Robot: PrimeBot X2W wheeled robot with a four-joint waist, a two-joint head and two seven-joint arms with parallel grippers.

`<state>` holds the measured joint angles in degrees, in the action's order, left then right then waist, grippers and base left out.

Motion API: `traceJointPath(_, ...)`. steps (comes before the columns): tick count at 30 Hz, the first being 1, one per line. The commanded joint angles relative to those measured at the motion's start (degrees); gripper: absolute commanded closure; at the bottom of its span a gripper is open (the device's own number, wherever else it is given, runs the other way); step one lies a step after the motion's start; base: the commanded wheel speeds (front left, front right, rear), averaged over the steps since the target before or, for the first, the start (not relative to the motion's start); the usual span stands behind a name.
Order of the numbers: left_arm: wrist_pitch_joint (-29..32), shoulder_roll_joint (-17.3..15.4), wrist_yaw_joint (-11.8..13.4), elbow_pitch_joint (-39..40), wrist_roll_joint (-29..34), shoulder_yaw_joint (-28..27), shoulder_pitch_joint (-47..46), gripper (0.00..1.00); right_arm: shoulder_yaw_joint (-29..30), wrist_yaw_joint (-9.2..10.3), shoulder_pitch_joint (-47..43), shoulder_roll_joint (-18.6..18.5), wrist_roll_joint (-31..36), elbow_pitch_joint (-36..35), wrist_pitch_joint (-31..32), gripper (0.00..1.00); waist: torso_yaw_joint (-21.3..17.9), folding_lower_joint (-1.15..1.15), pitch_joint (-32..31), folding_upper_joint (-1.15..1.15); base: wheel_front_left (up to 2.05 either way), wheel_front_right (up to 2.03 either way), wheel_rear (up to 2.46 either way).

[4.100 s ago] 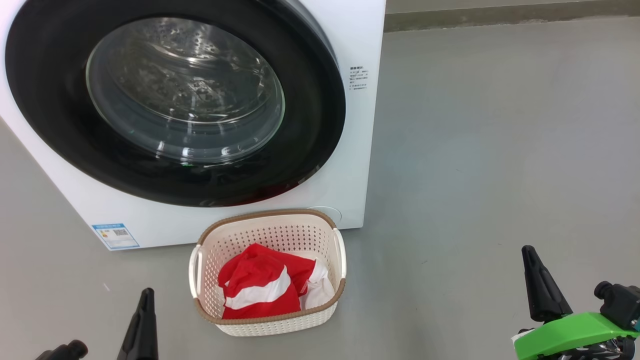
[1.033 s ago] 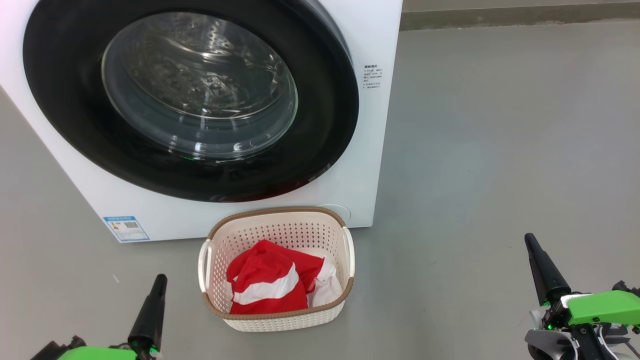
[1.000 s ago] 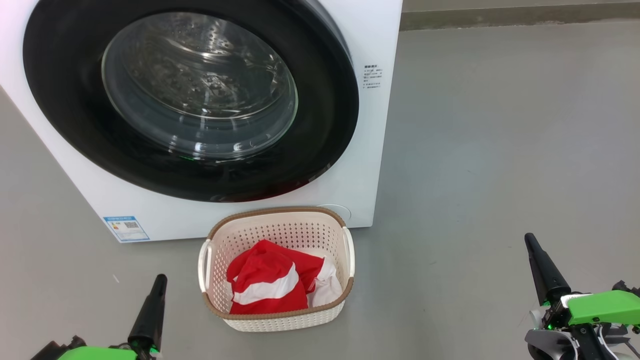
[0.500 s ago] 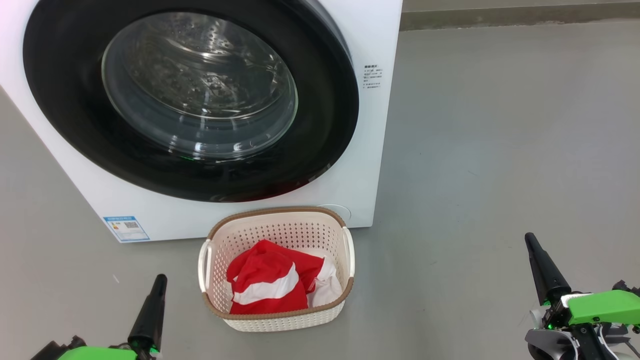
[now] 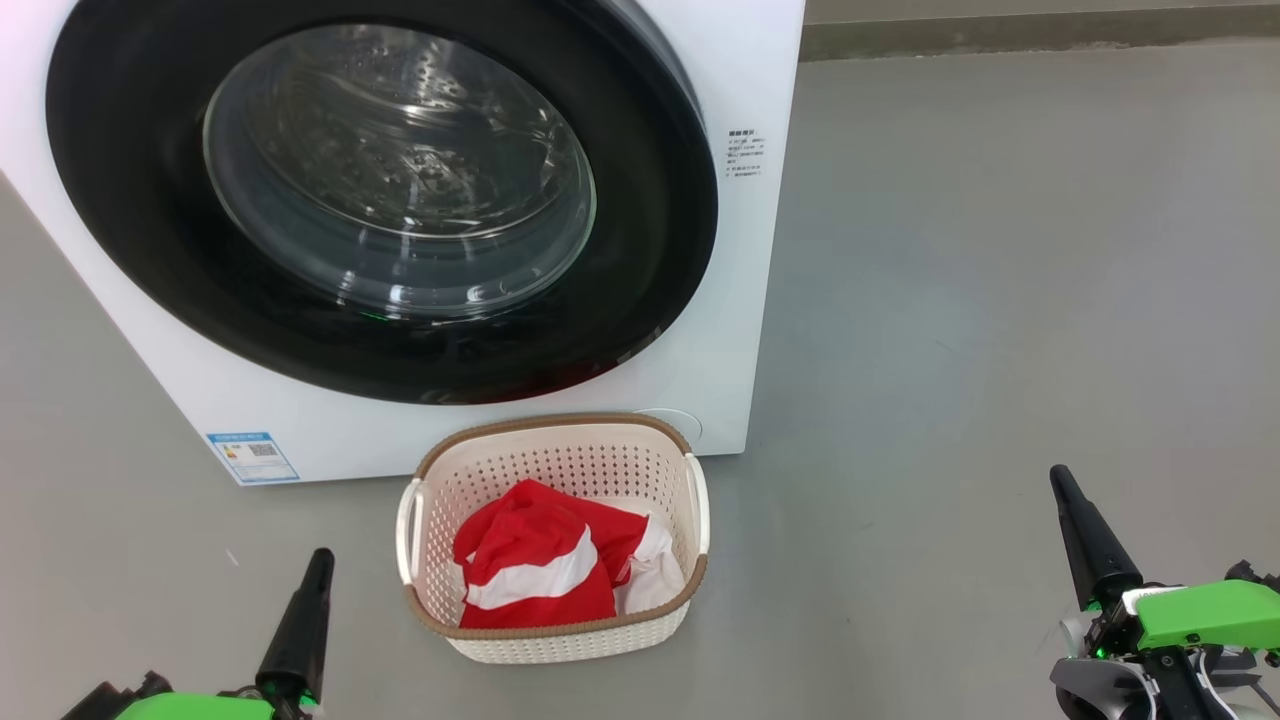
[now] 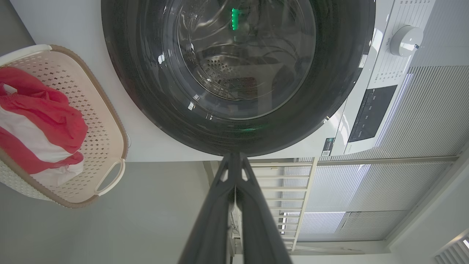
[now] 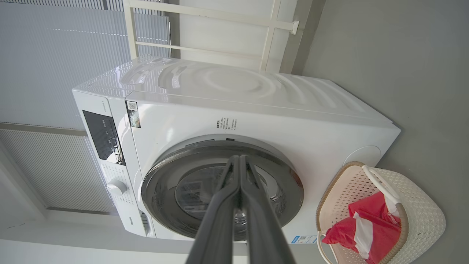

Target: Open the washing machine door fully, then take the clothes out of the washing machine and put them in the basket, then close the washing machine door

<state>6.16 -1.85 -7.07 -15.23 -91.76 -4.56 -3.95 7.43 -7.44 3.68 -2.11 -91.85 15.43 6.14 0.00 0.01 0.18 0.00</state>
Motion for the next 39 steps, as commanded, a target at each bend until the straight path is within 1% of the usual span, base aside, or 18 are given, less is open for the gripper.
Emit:
traceJointPath(1, 0.33, -1.03, -0.42, 1.18, -0.40, -1.95, -2.25, 1.00, -0.95, -0.05, 2.50, -0.83, -0.34, -1.41, 0.32, 1.00, 0.00, 0.00, 0.00, 0.00, 0.00, 0.00, 0.00)
traceJointPath(39, 0.32, -1.03, -0.42, 1.18, -0.41, -1.95, -2.24, 1.00, -0.90, -0.05, 2.51, -0.80, -0.30, -1.41, 0.36, 1.00, 0.00, 0.00, 0.00, 0.00, 0.00, 0.00, 0.00)
